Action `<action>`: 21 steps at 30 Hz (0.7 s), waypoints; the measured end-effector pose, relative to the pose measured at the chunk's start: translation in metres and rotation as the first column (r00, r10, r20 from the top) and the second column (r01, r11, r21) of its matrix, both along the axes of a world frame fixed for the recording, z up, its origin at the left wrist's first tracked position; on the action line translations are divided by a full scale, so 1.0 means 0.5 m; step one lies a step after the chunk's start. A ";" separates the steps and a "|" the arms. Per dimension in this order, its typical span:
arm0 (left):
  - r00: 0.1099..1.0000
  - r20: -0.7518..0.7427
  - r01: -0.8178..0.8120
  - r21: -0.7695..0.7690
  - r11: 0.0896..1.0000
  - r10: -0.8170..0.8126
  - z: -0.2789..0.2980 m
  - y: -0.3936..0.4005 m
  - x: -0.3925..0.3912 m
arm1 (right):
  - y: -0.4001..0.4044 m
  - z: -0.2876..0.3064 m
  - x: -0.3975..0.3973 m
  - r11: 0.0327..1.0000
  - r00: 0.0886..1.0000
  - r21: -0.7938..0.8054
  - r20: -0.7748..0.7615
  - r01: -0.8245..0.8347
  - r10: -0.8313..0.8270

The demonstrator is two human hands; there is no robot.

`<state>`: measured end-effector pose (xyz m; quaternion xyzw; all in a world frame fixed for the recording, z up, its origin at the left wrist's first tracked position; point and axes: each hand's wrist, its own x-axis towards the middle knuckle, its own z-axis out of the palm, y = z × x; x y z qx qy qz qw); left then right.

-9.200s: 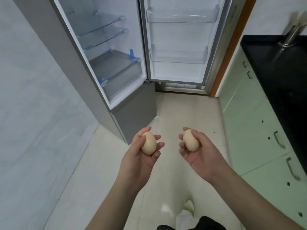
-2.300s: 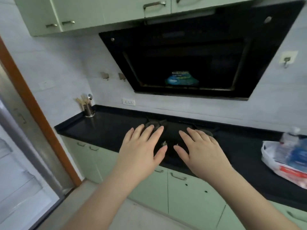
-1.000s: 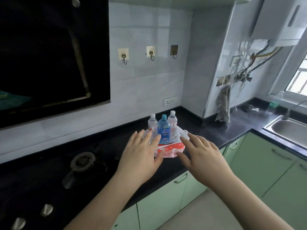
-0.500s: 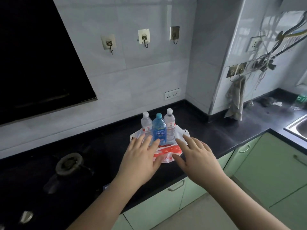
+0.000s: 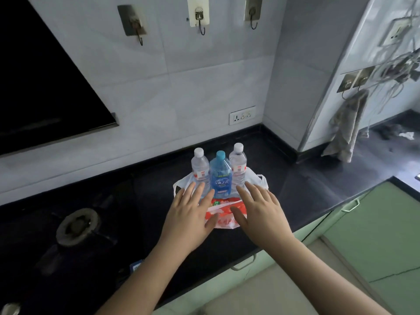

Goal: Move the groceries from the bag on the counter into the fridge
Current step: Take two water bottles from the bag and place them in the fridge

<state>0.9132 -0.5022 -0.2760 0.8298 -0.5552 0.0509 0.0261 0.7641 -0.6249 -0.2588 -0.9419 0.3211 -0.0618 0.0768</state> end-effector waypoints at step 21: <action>0.968 -0.238 -0.077 0.019 0.997 0.079 -0.165 -0.153 0.133 | -0.208 -0.205 0.130 0.988 0.997 0.146 -0.074 0.039 -0.029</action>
